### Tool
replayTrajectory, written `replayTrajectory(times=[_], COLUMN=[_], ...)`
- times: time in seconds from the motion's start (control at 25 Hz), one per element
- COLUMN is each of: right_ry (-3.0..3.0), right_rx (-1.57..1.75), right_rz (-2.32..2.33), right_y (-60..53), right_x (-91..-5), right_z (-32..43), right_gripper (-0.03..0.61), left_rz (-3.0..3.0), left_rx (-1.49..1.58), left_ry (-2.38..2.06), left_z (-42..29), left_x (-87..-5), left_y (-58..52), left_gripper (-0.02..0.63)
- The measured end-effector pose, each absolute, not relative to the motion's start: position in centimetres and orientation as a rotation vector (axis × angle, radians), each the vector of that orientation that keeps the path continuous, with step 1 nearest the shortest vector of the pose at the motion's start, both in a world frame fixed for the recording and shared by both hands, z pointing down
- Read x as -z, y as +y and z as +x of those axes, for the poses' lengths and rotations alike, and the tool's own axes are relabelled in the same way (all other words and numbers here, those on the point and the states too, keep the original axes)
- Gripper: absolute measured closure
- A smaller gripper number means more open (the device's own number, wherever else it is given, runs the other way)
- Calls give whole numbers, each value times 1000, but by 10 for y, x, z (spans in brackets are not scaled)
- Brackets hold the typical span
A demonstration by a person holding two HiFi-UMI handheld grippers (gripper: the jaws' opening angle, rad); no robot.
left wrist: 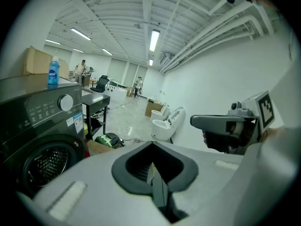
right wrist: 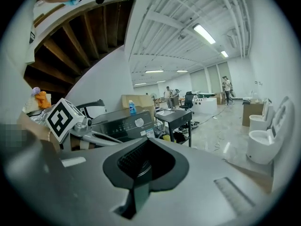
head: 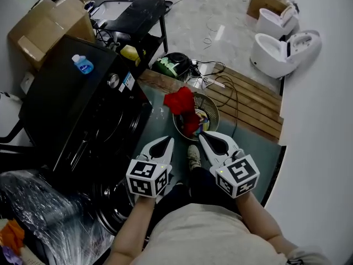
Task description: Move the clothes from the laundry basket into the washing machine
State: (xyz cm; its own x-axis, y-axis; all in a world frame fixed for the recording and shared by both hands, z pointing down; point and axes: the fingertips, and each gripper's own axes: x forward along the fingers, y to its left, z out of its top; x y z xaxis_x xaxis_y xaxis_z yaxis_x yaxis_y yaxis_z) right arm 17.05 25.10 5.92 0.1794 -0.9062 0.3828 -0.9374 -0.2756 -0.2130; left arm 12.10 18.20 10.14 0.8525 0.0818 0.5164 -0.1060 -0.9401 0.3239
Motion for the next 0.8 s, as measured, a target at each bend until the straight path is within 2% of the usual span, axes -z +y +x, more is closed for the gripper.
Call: replayTrajectory(times=[0.36,0.8], right_ry=[-1910,-1862], right_rx=[-782,-924], right_rz=[2268,2249], right_y=[219,189], right_x=[-82,-161], right_z=[260,307], right_gripper=[555,555], left_rz=[2641,2602], left_rx=[-807,-924], left_ry=[-83,-111], left_z=[213,261], left_x=[-121,-198], left_y=[150,124], left_gripper=[614,614])
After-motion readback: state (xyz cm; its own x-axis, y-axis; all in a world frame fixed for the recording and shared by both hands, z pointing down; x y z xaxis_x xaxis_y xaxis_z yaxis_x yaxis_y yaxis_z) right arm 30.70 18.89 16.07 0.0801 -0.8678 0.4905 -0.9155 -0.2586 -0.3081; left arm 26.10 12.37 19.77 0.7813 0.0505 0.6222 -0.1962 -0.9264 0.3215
